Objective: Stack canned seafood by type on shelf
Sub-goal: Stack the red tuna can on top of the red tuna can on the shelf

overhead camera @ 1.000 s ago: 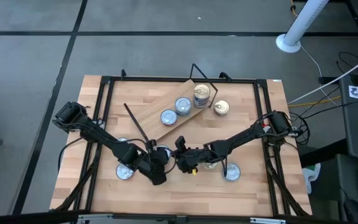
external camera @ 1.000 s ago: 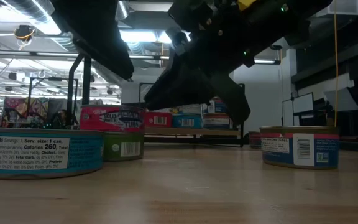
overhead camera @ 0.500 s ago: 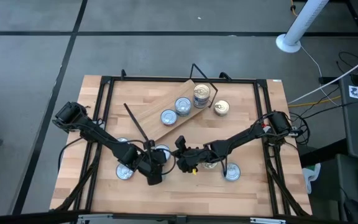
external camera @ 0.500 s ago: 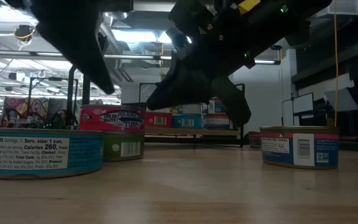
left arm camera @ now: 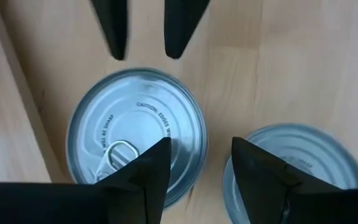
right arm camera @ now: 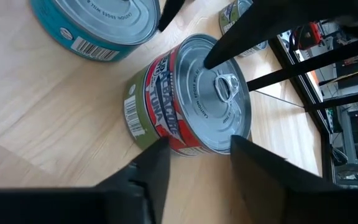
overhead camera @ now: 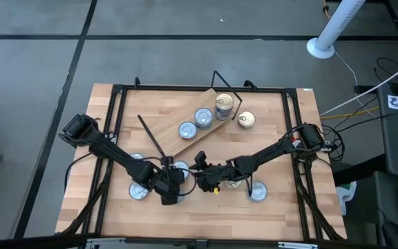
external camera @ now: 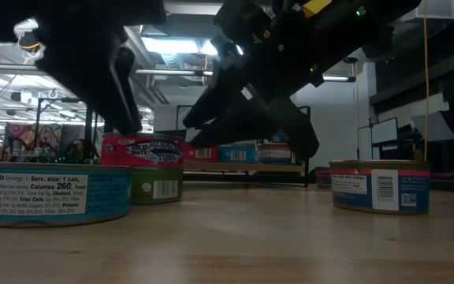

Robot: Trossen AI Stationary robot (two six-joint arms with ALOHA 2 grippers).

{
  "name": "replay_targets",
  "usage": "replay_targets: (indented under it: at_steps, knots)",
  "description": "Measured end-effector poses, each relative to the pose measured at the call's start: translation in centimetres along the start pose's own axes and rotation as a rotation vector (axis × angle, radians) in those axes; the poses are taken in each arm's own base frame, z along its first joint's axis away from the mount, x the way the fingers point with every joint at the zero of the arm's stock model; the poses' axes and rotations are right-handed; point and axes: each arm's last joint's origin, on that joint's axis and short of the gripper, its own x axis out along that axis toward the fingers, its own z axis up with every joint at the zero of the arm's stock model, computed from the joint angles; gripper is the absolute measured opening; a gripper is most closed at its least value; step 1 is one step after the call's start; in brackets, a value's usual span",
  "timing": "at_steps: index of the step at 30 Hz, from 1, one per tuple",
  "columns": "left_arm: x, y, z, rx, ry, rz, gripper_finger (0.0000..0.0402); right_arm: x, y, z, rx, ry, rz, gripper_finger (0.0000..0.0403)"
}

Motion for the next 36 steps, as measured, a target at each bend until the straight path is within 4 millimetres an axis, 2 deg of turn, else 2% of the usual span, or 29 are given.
replay_targets:
  at_steps: [5,8,18,24,36]
  knots:
    - [1.0,-0.3,-0.3,0.092,0.016,0.024,0.0164,0.0,0.0,0.0,0.0,0.0,0.0,0.0209]
    - [1.1,-0.3,-0.3,0.135,0.009,0.043,0.0146,0.0,0.0,0.0,0.0,0.001,0.0,0.0218]
    - [1.1,-0.2,-0.3,0.157,-0.004,0.083,0.001,0.0,0.0,0.0,0.0,0.0,0.0,0.0223]
    - [1.0,-0.2,-0.1,0.069,-0.011,0.081,0.0004,0.0,0.0,0.0,0.001,-0.001,-0.001,0.0223]
    - [0.3,-0.1,1.6,-0.11,-0.046,0.054,0.0001,0.0,0.2,0.2,-0.001,-0.048,0.056,0.0223]
